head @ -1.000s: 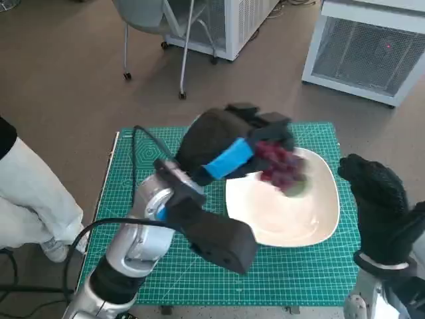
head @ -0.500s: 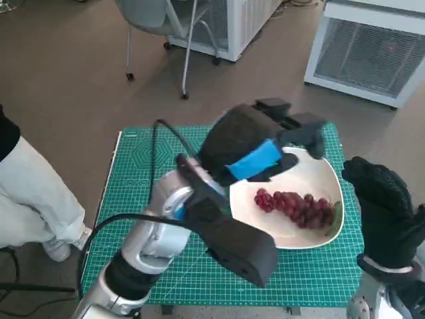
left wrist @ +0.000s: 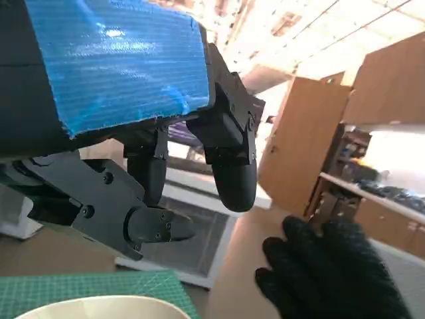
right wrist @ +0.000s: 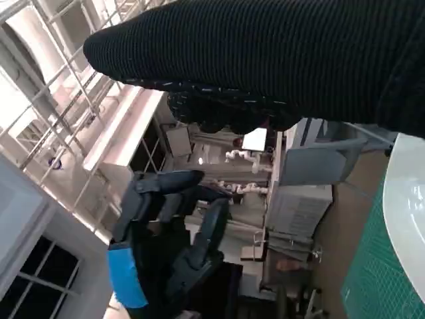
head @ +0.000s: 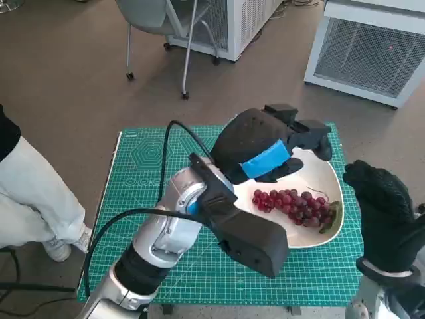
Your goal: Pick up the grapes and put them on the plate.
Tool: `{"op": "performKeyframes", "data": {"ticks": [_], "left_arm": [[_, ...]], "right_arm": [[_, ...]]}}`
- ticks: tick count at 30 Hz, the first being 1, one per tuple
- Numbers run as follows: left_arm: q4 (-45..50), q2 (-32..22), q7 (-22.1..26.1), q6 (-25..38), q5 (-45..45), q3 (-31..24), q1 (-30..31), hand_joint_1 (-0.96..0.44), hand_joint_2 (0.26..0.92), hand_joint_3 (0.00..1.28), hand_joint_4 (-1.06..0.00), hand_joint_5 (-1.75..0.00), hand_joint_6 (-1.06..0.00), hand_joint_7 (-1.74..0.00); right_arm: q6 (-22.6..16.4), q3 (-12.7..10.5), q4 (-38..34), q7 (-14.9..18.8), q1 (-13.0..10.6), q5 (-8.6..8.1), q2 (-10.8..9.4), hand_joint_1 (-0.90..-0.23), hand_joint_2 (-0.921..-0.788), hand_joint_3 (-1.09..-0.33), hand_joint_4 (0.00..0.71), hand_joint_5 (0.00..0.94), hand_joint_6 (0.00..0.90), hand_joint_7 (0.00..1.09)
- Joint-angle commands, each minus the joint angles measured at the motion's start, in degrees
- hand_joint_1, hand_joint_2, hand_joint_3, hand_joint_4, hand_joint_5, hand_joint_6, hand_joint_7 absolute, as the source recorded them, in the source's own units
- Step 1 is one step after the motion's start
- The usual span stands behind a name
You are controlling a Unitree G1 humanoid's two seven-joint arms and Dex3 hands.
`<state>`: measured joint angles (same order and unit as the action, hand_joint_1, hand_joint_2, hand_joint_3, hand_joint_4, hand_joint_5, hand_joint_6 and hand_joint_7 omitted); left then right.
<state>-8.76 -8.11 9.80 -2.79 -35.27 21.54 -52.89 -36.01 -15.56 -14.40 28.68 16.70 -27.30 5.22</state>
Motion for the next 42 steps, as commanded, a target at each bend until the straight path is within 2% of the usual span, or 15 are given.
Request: {"op": "performKeyframes", "data": {"ticks": [1,4,7,9,10,12,14,17,18,20,23,28,32,37,42], "left_arm": [[-1.1,1.1,-0.6,1.0,-0.5,0.3,-1.1,0.0,0.812,0.21,-0.74,-1.26,-0.73,-0.93],[-0.9,1.4,-0.8,0.9,0.3,-0.2,-0.2,0.0,0.835,0.19,-0.72,-1.3,-0.71,-0.93],[-0.2,1.4,-1.0,0.3,1.8,-1.2,1.3,0.0,0.88,0.16,-0.68,-1.32,-0.63,-1.02],[0.0,1.2,-1.7,-1.1,3.3,-2.3,2.6,-0.07,0.901,0.17,-0.61,-1.16,-0.57,-1.15],[-0.1,1.0,-2.3,-2.1,4.1,-2.8,3.3,-0.13,0.904,0.17,-0.57,-1.01,-0.54,-1.18],[-0.7,0.5,-3.6,-4.6,5.7,-4.1,4.7,-0.23,0.9,0.14,-0.52,-0.65,-0.51,-1.0],[-2.2,-0.2,-5.0,-8.0,7.7,-5.6,5.9,-0.31,0.899,0.08,-0.49,-0.36,-0.5,-0.66],[-6.7,-1.5,-6.0,-15.2,12.7,-8.7,7.5,-0.46,0.912,0.07,-0.43,-0.13,-0.48,-0.32],[-8.6,-1.9,-5.8,-17.9,15.0,-9.9,8.0,-0.51,0.914,0.09,-0.41,-0.09,-0.46,-0.26],[-12.6,-2.2,-3.7,-22.7,21.0,-12.7,8.8,-0.59,0.918,0.17,-0.34,-0.04,-0.42,-0.17],[-16.8,-1.4,3.0,-26.6,32.6,-16.8,10.0,-0.66,0.92,0.27,-0.25,-0.01,-0.36,-0.09],[-17.5,0.2,15.1,-23.8,49.5,-22.5,13.3,-0.69,0.921,0.37,-0.15,0.0,-0.28,-0.03],[-17.2,0.6,21.6,-20.9,57.9,-26.0,15.7,-0.68,0.921,0.39,-0.11,0.0,-0.24,-0.01],[-16.4,0.8,27.3,-17.3,65.8,-29.5,18.4,-0.66,0.921,0.39,-0.08,0.0,-0.22,0.0],[-13.2,1.2,28.5,-14.4,69.6,-31.4,21.7,-0.65,0.921,0.34,-0.06,-0.01,-0.21,-0.02]], "right_arm": [[0.4,0.1,-0.2,-0.6,-1.3,0.13,-0.6,-0.408,-0.921,-0.583,0.499,0.352,0.253,0.84],[0.4,0.2,-0.3,-0.5,-1.3,0.02,-0.7,-0.408,-0.921,-0.583,0.498,0.352,0.253,0.84],[0.4,0.3,-0.2,-0.5,-1.4,0.04,-0.9,-0.407,-0.921,-0.584,0.498,0.352,0.253,0.84],[0.5,0.4,-0.1,-0.6,-1.4,0.12,-0.9,-0.405,-0.921,-0.585,0.497,0.352,0.252,0.84],[0.5,0.4,0.0,-0.7,-1.5,0.2,-1.0,-0.404,-0.921,-0.585,0.497,0.353,0.252,0.84],[0.4,0.5,0.2,-0.9,-1.6,0.42,-1.1,-0.403,-0.921,-0.586,0.497,0.353,0.252,0.84],[0.4,0.6,0.5,-1.2,-1.7,0.65,-1.2,-0.402,-0.921,-0.587,0.497,0.354,0.252,0.84],[0.5,0.8,0.8,-1.4,-1.9,0.86,-1.4,-0.401,-0.921,-0.589,0.497,0.354,0.251,0.84],[0.6,0.8,0.9,-1.5,-2.0,0.86,-1.5,-0.401,-0.921,-0.589,0.497,0.355,0.251,0.84],[0.7,0.9,1.1,-1.7,-2.1,0.93,-1.5,-0.4,-0.921,-0.59,0.496,0.355,0.25,0.84],[0.9,1.0,1.4,-2.1,-2.2,1.16,-1.6,-0.399,-0.921,-0.591,0.496,0.356,0.25,0.84],[1.4,1.2,2.1,-2.7,-2.1,1.41,-1.6,-0.398,-0.921,-0.591,0.496,0.358,0.249,0.84],[2.0,1.4,2.3,-3.1,-1.9,1.58,-1.6,-0.4,-0.921,-0.59,0.496,0.359,0.249,0.84],[2.8,1.7,2.6,-3.6,-1.5,1.73,-1.4,-0.404,-0.921,-0.578,0.496,0.36,0.251,0.84],[3.5,2.3,3.4,-4.3,-1.6,2.23,-1.4,-0.406,-0.921,-0.566,0.496,0.361,0.256,0.84]]}}
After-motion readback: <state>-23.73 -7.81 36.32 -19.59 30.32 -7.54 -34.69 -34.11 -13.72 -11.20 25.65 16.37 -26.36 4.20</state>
